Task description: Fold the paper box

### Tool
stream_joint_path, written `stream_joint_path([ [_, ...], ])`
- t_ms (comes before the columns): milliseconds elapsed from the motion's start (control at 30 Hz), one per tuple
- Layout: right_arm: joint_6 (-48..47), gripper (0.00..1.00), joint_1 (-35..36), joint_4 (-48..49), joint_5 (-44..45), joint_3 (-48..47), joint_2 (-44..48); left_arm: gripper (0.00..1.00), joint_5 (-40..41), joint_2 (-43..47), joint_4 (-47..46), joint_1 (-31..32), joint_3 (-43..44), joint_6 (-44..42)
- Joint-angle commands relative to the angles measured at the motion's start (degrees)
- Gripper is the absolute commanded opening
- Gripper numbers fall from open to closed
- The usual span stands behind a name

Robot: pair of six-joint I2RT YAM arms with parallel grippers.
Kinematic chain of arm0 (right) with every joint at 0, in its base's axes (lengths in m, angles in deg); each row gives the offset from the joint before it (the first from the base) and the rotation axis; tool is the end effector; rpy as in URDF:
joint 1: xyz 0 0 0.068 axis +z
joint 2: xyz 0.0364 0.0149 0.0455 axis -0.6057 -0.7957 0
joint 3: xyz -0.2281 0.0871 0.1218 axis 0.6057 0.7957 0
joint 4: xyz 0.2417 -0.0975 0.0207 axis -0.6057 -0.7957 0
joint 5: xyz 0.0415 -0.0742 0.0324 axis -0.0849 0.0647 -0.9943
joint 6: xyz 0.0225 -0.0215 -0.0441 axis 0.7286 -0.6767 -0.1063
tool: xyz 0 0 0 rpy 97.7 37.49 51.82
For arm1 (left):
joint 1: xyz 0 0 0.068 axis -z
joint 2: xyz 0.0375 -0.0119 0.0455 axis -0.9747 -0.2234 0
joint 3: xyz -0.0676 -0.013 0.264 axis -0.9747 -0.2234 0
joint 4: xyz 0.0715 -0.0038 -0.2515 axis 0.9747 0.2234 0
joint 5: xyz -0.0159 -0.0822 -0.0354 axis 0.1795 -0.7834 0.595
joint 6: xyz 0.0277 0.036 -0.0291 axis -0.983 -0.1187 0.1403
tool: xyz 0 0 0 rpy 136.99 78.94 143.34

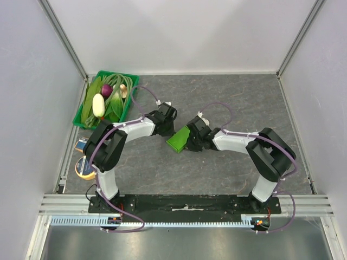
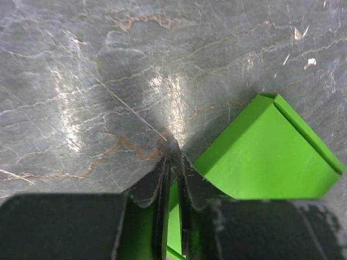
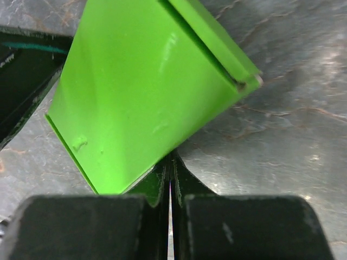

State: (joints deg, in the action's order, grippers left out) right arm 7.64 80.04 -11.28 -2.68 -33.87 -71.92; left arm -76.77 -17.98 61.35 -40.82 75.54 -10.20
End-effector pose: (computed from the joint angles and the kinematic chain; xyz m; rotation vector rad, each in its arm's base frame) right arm 0.2479 0.2267 0.1450 0.4313 2.6290 0.6075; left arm 0.3085 -0.2238 0.1549 0.0017 2.6196 -0.3906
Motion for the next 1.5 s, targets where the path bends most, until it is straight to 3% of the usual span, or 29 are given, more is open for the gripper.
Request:
stream_joint_path([
  [0, 2.27, 0.0, 0.92, 10.56, -4.31, -3.25, -7.22, 0.16, -15.04, 0.93, -0.69, 5.92, -4.99, 0.59],
  [133, 0.42, 0.0, 0.48, 8.46, -0.27, 0.86, -4.41, 0.17, -7.7, 3.13, 0.09, 5.83, -7.2, 0.59],
  [333, -6.16, 0.04, -1.01, -2.17, 3.52, 6.05, 1.92, 0.25, 2.25, 7.26, 4.48, 5.3, -5.18, -1.78],
  [533, -11.35, 0.09, -4.79, -6.92, 1.76, 11.76, 9.91, 0.31, 3.06, 9.63, 7.21, 3.46, -1.31, -3.53],
  [767, -22.51, 0.12, -10.59, -13.53, 4.57, 9.85, 16.6, 0.31, 3.24, 8.07, 8.27, 0.38, 2.02, -5.29],
  [900, -26.12, 0.11, -11.47, -12.39, 5.01, 2.05, 12.92, 0.29, 3.06, 3.07, 8.97, -0.5, 5.71, -6.61],
  [1067, -23.32, 0.08, -11.47, -9.05, -1.46, -3.95, 3.52, 0.23, 1.04, -2.84, 10.73, -0.59, 11.25, -7.14],
  [1300, -18.57, 0.07, -11.04, 1.23, -8.95, -4.66, -2.29, 0.19, -2.82, -3.99, 10.29, 0.46, 9.07, -5.3],
  [1467, -17.24, 0.07, -10.51, 5.9, -12.13, -5.8, -4.05, 0.18, -12.03, -1.27, 3.99, 2.05, 5.03, -0.38],
])
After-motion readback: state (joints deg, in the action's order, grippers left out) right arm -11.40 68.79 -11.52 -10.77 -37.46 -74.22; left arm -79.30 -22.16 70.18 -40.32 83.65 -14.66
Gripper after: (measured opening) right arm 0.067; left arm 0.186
